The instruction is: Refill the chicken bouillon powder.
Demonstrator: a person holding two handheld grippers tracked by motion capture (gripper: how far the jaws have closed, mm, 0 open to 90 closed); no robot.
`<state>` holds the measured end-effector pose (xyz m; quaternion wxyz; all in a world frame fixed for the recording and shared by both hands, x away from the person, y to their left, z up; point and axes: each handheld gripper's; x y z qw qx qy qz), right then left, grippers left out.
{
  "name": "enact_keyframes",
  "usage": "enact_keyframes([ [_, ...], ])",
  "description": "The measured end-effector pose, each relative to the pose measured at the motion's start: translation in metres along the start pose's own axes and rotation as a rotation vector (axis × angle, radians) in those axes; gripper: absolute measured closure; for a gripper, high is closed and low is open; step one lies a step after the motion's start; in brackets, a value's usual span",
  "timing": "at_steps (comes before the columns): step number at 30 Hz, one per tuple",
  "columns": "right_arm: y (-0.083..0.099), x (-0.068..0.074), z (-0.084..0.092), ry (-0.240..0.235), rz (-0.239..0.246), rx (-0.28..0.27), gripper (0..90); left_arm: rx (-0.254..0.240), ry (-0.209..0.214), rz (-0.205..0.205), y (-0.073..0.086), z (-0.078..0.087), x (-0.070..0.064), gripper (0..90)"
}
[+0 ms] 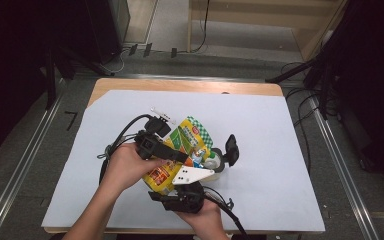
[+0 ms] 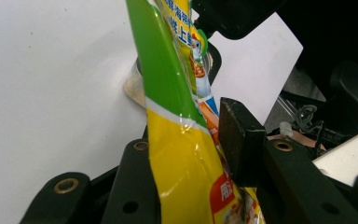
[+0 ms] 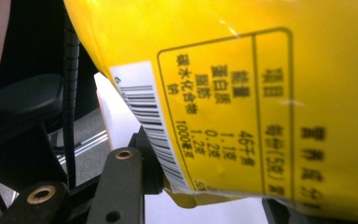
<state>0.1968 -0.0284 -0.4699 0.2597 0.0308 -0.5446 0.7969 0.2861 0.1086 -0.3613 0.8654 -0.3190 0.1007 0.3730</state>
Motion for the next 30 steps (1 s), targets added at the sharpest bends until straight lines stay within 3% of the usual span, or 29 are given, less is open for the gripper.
enact_keyframes([
  [2,0.001,0.001,0.000,0.011,0.006,0.005,63.0,0.003,-0.005,0.004,0.001,0.000,0.000,69.2],
  [9,0.000,0.004,-0.002,0.036,0.029,0.026,61.3,-0.003,-0.040,-0.022,0.001,0.000,0.001,83.7],
  [18,-0.001,0.008,-0.006,0.053,0.080,0.060,57.2,0.005,-0.097,-0.056,-0.001,-0.001,-0.009,87.7],
  [26,0.001,0.014,-0.011,0.086,0.139,0.105,54.0,0.020,-0.090,-0.023,-0.001,-0.002,-0.007,88.7],
  [30,0.001,0.015,-0.014,0.100,0.146,0.117,59.1,0.026,-0.086,-0.017,-0.002,-0.005,-0.006,89.1],
])
Point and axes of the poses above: each handheld gripper's, and its own axes: z roughly backward along the jaws, y roughly out of its underside, x roughly to its left, and after that the axes turned 1 degree about -z, right-handed
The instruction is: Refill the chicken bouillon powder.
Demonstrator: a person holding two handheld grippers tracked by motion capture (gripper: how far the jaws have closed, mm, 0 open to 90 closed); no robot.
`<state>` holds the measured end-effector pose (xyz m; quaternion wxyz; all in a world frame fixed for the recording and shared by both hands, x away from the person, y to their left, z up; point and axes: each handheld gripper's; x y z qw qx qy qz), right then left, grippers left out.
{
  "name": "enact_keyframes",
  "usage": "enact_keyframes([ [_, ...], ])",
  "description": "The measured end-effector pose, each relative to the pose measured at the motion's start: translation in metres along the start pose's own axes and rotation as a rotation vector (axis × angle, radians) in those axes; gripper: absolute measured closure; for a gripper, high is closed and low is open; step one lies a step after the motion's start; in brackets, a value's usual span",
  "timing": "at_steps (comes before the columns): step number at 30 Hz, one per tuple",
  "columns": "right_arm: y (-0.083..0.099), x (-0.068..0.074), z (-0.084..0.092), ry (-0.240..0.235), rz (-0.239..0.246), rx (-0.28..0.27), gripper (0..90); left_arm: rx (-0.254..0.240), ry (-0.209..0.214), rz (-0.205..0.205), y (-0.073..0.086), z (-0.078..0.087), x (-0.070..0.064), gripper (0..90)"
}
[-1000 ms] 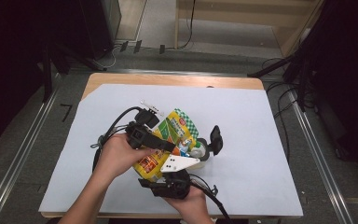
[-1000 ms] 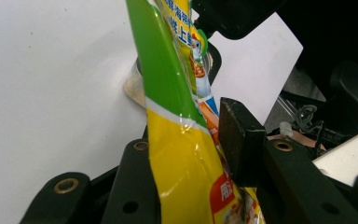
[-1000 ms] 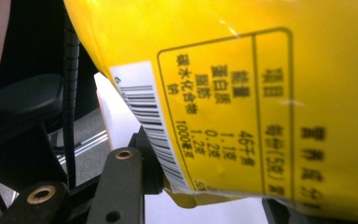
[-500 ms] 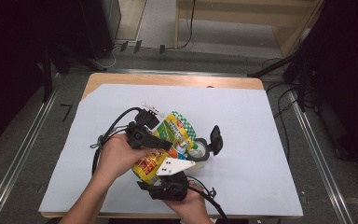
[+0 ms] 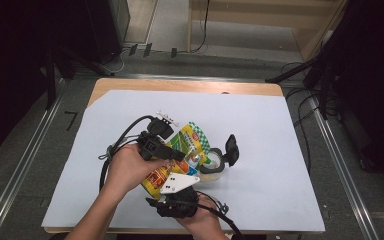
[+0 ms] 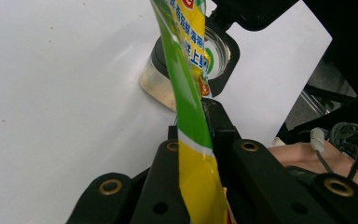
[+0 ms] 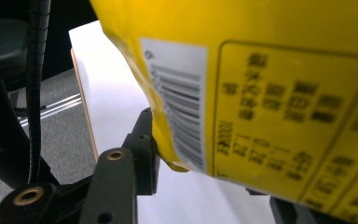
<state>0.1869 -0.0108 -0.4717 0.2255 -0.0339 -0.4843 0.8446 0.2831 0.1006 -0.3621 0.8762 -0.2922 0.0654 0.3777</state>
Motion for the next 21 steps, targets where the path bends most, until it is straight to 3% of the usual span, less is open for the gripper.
enact_keyframes([
  [7,-0.002,-0.002,0.004,-0.046,-0.050,-0.058,63.8,-0.036,0.029,0.000,-0.004,0.002,-0.002,82.0],
  [11,-0.005,-0.003,0.008,-0.096,-0.095,-0.107,63.8,-0.020,0.046,0.003,-0.010,0.003,-0.002,75.2],
  [13,-0.006,-0.004,0.009,-0.100,-0.100,-0.123,63.9,-0.017,0.060,0.001,-0.014,0.006,0.001,76.0],
  [17,-0.010,-0.006,0.012,-0.106,-0.102,-0.131,64.5,-0.003,0.073,-0.027,-0.021,0.007,0.003,86.0],
  [21,-0.011,-0.009,0.011,-0.117,-0.120,-0.131,64.7,0.020,0.028,-0.048,-0.026,0.004,-0.001,88.0],
])
Point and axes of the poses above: each handheld gripper's, and its own axes: z roughly backward along the jaws, y roughly out of its underside, x roughly to its left, and after that the axes turned 1 degree about -z, right-handed
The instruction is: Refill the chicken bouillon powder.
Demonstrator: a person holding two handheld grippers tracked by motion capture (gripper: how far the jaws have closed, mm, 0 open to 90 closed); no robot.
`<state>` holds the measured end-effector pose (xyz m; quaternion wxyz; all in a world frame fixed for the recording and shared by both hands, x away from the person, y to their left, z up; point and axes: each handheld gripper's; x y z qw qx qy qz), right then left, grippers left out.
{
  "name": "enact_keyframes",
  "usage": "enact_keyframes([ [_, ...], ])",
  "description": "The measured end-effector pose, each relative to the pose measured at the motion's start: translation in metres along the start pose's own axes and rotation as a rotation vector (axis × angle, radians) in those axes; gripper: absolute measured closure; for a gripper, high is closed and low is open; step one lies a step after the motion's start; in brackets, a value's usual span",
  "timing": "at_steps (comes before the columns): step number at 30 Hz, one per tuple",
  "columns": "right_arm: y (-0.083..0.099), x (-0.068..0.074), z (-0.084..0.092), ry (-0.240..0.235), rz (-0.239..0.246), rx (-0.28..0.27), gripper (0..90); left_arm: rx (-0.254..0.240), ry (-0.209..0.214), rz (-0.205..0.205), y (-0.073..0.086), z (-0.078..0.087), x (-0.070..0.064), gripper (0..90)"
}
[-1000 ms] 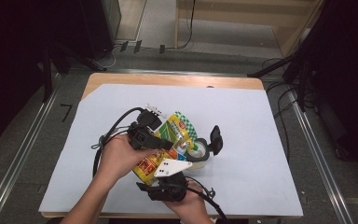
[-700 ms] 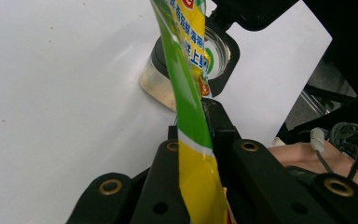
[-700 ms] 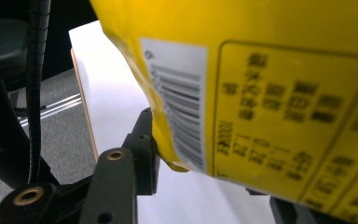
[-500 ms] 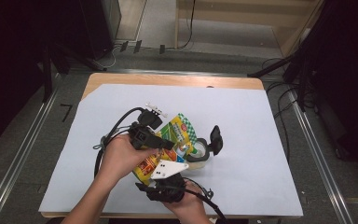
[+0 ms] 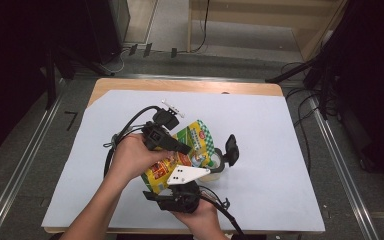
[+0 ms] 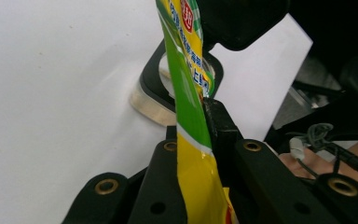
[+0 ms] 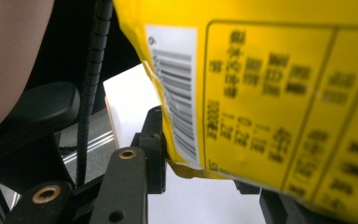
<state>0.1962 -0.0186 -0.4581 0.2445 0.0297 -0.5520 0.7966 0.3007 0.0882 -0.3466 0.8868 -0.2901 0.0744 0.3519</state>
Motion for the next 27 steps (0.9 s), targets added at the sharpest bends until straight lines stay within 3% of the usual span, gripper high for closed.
enact_keyframes([
  [5,0.001,-0.005,-0.004,0.000,-0.024,0.020,62.2,0.029,-0.024,0.020,-0.003,-0.007,0.004,88.4],
  [9,0.001,-0.005,-0.004,0.033,0.009,0.033,62.0,0.039,-0.005,0.043,-0.006,-0.008,0.008,88.4],
  [13,0.000,-0.006,-0.005,0.033,0.004,0.044,63.5,0.065,0.008,0.061,-0.010,-0.010,0.009,88.4],
  [20,-0.001,-0.006,-0.005,0.035,0.016,0.050,62.7,0.106,0.024,0.064,-0.020,-0.014,0.011,88.2],
  [27,-0.004,-0.007,-0.004,0.028,0.008,0.039,64.3,0.129,0.008,0.070,-0.028,-0.015,0.008,87.2],
])
Point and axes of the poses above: each handheld gripper's, and its own axes: z roughly backward along the jaws, y roughly out of its underside, x roughly to its left, and after that the axes turned 1 degree about -z, right-handed
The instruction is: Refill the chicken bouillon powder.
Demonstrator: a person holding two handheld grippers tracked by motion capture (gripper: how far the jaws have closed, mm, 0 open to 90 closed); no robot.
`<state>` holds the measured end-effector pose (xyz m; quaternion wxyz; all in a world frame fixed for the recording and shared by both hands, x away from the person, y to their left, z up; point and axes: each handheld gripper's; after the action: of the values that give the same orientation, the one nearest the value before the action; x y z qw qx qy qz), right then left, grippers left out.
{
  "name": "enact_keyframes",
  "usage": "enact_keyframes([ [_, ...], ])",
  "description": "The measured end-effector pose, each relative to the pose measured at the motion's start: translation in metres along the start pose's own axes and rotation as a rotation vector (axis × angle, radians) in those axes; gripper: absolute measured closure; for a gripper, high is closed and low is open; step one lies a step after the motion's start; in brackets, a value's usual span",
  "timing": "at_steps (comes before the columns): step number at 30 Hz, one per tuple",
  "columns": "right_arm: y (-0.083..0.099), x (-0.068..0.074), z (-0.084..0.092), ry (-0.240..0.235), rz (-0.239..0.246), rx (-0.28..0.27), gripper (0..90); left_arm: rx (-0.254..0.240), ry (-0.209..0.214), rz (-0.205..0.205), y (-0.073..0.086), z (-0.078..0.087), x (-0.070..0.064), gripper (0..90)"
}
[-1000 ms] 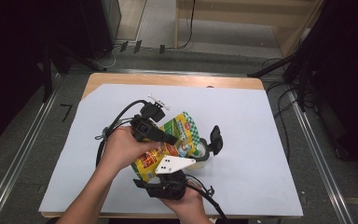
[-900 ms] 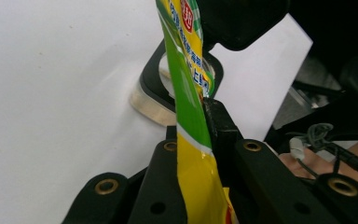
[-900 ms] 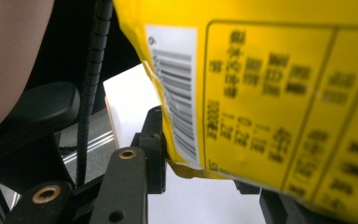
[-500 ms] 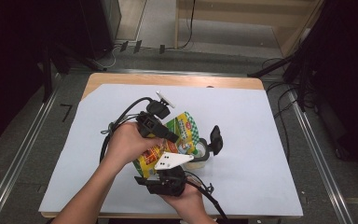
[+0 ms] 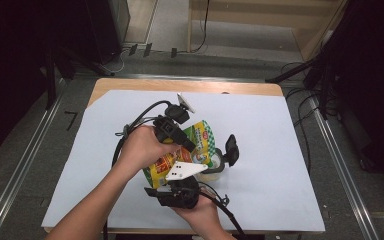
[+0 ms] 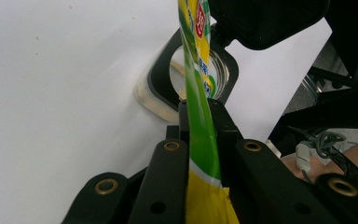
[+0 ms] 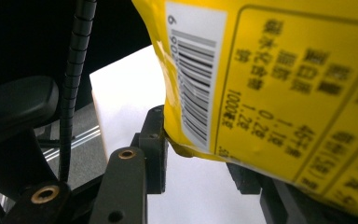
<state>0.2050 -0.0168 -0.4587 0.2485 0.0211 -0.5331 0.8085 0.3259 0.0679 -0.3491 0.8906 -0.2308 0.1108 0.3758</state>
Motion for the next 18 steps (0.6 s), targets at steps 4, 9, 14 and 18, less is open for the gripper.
enact_keyframes([
  [4,-0.004,0.000,0.001,-0.007,-0.001,-0.012,64.2,0.009,-0.016,-0.005,-0.003,0.004,-0.002,87.1],
  [9,-0.007,0.001,0.001,-0.012,-0.003,-0.022,63.2,0.015,-0.027,0.001,-0.008,0.007,-0.004,87.1],
  [14,-0.008,0.000,0.001,-0.016,-0.008,-0.025,62.5,0.032,-0.042,-0.001,-0.011,0.005,-0.006,87.4],
  [18,-0.008,-0.001,0.000,-0.013,-0.004,-0.021,64.3,0.051,-0.050,-0.002,-0.013,0.004,-0.008,87.7],
])
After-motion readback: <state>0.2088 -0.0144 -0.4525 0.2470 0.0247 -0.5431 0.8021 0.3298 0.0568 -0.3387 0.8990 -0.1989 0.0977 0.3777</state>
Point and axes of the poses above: each handheld gripper's, and its own axes: z roughly backward along the jaws, y roughly out of its underside, x roughly to its left, and after that the axes turned 1 degree about -z, right-handed
